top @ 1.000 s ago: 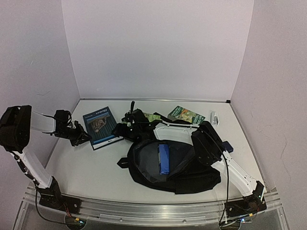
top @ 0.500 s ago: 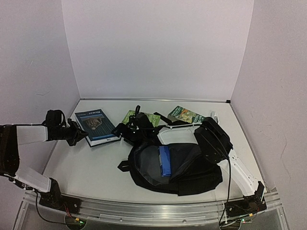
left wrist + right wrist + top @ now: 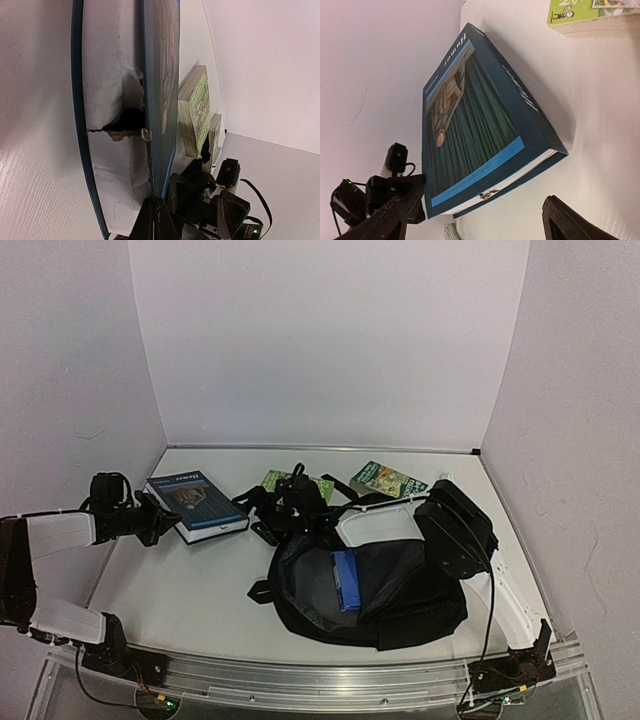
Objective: Pack the student bag
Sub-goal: Pick up the book from the center of the board.
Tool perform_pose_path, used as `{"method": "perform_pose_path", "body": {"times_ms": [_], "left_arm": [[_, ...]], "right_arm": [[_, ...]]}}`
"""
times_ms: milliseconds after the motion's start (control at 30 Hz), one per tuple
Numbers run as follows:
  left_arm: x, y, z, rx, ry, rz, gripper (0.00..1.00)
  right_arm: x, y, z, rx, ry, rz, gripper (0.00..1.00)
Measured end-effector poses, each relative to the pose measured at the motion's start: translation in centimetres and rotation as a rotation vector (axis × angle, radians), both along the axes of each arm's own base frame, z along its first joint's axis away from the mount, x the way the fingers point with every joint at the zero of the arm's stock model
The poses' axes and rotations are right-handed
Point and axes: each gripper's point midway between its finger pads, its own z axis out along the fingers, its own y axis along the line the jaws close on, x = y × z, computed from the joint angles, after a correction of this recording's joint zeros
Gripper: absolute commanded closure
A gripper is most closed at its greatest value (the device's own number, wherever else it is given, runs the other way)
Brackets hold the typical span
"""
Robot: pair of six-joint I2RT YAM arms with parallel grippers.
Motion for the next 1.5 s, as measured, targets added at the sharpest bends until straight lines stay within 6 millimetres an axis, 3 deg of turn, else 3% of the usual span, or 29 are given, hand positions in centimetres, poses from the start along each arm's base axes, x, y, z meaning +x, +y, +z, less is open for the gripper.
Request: {"method": "perform_pose_path", "body": {"times_ms": [467, 600, 867, 1067, 1167, 1500], "left_arm": [[-0.2, 0.0, 0.5, -0.027, -0.005, 0.019, 1.00], [-0.2, -0.1, 0.5, -0.029, -0.006, 0.017, 1.00], [-0.6, -0.3, 0.9, -0.039, -0.013, 0.008, 1.00], [-2.0, -0.3, 0.9, -0.038, -0.005, 0.008, 1.00], [-2.4, -0.4, 0.8, -0.035, 0.007, 0.005, 1.00], [-3.1, -0.7, 0.2, -0.028, 0.032, -0.030, 1.00]], "right_arm": [[-4.4, 3.1, 1.9, 0.222, 0.208, -0.007, 0.06], [-4.6, 3.8, 0.8, 0.246, 0.256, -0.026, 0.06], [-3.9, 3.7, -3.9, 0.239, 0.350, -0.118, 0.06], [-3.0, 4.7, -3.5, 0.296, 0.349, -0.132, 0.07], [-2.8, 5.2, -3.3, 0.323, 0.347, -0.124, 0.12], [-2.7, 6.4, -4.0, 0.345, 0.328, -0.087, 0.51]]}}
